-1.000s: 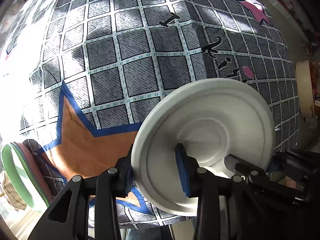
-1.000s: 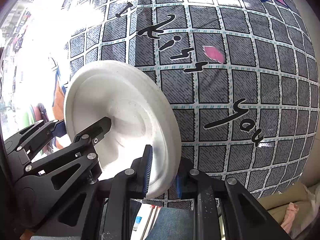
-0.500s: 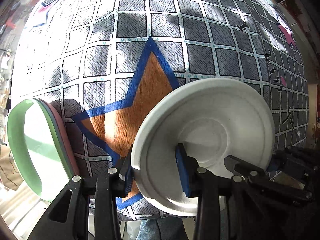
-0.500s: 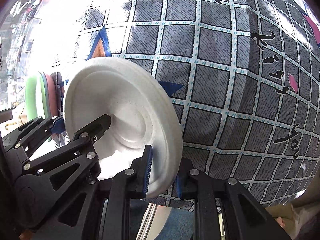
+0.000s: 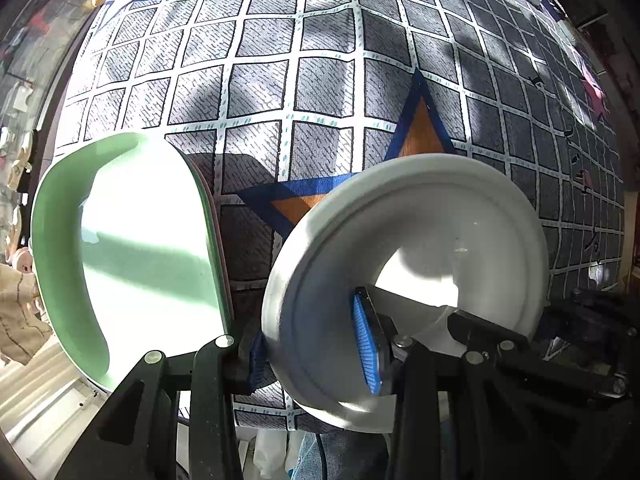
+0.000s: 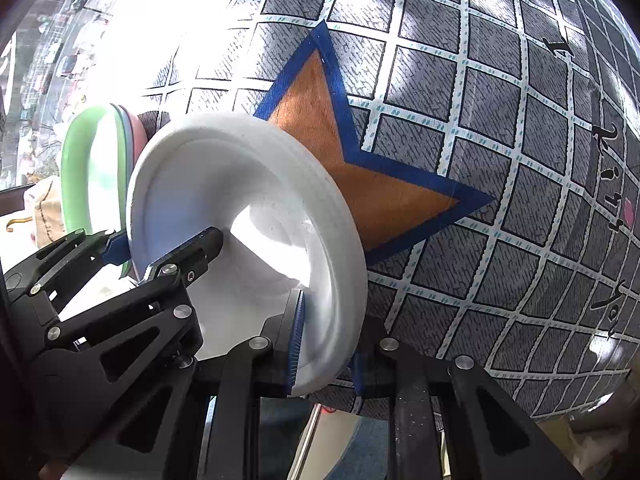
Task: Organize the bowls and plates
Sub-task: 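Carry the white bowl toward the green square plate stack, then lower the white bowl onto the green plate and open the right tool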
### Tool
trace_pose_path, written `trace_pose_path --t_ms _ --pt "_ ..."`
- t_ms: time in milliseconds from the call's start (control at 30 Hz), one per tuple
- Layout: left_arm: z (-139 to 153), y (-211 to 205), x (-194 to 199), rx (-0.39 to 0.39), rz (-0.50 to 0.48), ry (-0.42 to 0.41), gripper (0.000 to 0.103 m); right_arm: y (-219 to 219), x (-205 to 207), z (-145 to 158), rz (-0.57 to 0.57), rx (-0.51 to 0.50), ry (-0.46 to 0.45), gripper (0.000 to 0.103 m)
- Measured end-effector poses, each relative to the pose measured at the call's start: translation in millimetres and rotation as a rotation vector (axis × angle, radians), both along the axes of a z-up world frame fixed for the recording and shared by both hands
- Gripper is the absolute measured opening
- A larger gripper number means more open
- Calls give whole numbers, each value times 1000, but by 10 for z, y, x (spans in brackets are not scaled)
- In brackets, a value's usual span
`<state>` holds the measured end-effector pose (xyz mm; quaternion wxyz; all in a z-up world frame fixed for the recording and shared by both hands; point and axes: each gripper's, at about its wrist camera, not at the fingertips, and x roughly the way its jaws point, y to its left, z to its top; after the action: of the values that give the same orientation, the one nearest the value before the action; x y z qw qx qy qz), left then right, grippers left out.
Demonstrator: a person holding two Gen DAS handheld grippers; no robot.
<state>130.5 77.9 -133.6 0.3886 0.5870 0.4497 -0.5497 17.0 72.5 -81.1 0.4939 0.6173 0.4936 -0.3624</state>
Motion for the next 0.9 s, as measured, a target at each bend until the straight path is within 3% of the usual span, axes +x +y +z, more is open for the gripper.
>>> trace_pose_path --t_ms 333,567,633,900 --pt "-59 37 400 -12 -12 -4 40 147 -14 -167 -10 -7 -7 23" --pt "64 -63 75 -19 -29 -11 40 283 -162 -328 -59 15 -26 23" --pt "45 -129 -242 -12 -21 -6 40 316 -196 -330 -63 12 -26 23" --pt "415 -130 -325 -44 19 38 41 240 -410 -13 -82 -37 -32 23"
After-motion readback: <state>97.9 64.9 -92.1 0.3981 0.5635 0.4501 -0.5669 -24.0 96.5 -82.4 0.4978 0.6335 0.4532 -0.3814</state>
